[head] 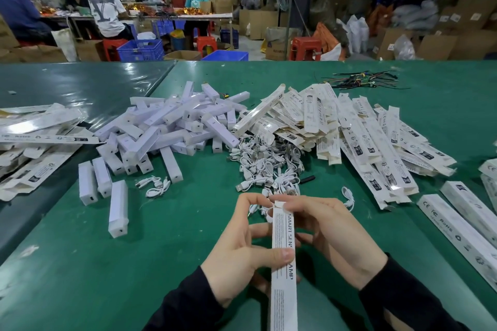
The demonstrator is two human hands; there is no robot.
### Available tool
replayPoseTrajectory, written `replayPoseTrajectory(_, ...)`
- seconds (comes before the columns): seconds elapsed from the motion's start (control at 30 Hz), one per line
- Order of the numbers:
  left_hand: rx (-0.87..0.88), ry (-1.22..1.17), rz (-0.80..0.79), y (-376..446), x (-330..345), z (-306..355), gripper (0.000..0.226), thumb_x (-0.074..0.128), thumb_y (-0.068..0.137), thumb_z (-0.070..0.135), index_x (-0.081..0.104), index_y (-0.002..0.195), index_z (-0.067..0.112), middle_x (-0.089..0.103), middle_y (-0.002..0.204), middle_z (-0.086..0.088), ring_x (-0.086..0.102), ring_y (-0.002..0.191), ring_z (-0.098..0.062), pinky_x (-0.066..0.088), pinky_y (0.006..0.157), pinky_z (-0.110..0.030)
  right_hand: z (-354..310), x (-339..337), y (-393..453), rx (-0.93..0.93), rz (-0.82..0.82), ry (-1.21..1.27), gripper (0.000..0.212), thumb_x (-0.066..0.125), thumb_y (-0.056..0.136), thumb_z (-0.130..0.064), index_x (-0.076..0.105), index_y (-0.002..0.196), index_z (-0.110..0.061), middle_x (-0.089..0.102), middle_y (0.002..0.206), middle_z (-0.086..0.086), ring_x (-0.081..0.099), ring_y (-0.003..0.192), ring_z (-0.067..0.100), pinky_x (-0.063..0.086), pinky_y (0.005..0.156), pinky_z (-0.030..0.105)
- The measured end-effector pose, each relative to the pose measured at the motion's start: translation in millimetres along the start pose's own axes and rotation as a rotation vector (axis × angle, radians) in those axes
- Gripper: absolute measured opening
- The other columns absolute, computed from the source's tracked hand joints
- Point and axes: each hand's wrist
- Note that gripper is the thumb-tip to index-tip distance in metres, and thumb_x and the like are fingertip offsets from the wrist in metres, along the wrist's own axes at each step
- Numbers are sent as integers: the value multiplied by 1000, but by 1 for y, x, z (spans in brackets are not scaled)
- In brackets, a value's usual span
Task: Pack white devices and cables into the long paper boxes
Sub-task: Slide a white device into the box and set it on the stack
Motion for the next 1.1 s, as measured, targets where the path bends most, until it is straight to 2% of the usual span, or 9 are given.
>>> replayPoseTrajectory(0.07, -4, 18, -6, 0, 0, 0, 61, 68, 68, -8, 36, 113, 17, 69, 89, -20, 65, 59, -30, 48, 39, -23, 0, 1, 0, 5, 13, 1, 20, 62, 87, -20, 79, 96, -16, 69, 100, 27, 62, 79, 19, 46, 61, 25)
replayPoseTrajectory(0.23, -45, 2, -13, -2, -1, 1, 59, 64, 78, -19, 35, 117, 15, 69, 94, -24, 65, 55, -35, 49, 38, -24, 2, 0, 2, -9, 13, -30, 21, 60, 89, -21, 79, 96, -17, 71, 100, 24, 66, 82, 19, 49, 70, 30)
replayPoseTrajectory(0.33, -78, 11, -3, -2, -2, 3, 65, 76, 70, -3, 36, 116, 20, 73, 96, -17, 67, 58, -35, 49, 36, -27, 3, 1, 2, -25, 9, -38, 23, 57, 91, -21, 79, 96, -16, 71, 82, 10, 63, 77, 13, 48, 61, 22)
replayPoseTrajectory(0.43, -98, 23, -14, -2, -4, 5, 63, 72, 67, 7, 36, 116, 23, 73, 99, -16, 69, 61, -36, 50, 38, -27, 3, 1, 2, -19, 10, -1, 25, 56, 92, -22, 79, 96, -14, 67, 82, 8, 60, 76, 14, 45, 61, 23)
replayPoseTrajectory(0.6, -119, 18, -19, -1, -6, 6, 63, 71, 68, 7, 36, 118, 21, 73, 100, -17, 69, 61, -35, 50, 37, -27, 6, 3, 3, -1, 2, -7, 24, 57, 93, -26, 79, 98, -16, 69, 81, 3, 60, 77, 11, 44, 68, 25)
replayPoseTrajectory(0.87, -134, -61, -52, -1, -9, 6, 63, 70, 69, 3, 36, 120, 17, 71, 103, -23, 69, 58, -35, 45, 37, -19, 4, 0, 3, -60, -11, -84, 25, 54, 93, -20, 80, 94, -16, 70, 76, -2, 60, 70, 6, 45, 58, 17)
replayPoseTrajectory(0.93, -137, -40, -69, 0, -9, 5, 62, 70, 70, 5, 35, 120, 17, 71, 105, -22, 69, 59, -35, 48, 41, -22, 3, -1, 3, -53, -15, -107, 27, 53, 93, -18, 80, 92, -18, 71, 74, -5, 59, 67, 3, 44, 56, 16)
replayPoseTrajectory(1.03, -114, 31, -80, 1, -10, 2, 62, 69, 71, 7, 34, 121, 19, 71, 107, -20, 70, 63, -35, 49, 73, -48, 3, -3, 4, 3, -6, -75, 25, 55, 92, -18, 80, 91, -17, 72, 75, -1, 58, 66, 7, 44, 58, 21)
replayPoseTrajectory(1.1, -122, 34, -81, 1, -10, 2, 61, 69, 72, 7, 35, 121, 20, 70, 108, -21, 70, 65, -36, 52, 69, -46, 4, -4, 5, 16, 9, -78, 24, 56, 92, -17, 80, 91, -16, 72, 73, -1, 58, 66, 8, 44, 59, 22)
Point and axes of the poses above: each hand's wrist, its own y-axis towards the middle knuckle, its own x-axis out of the palm, z = x × y
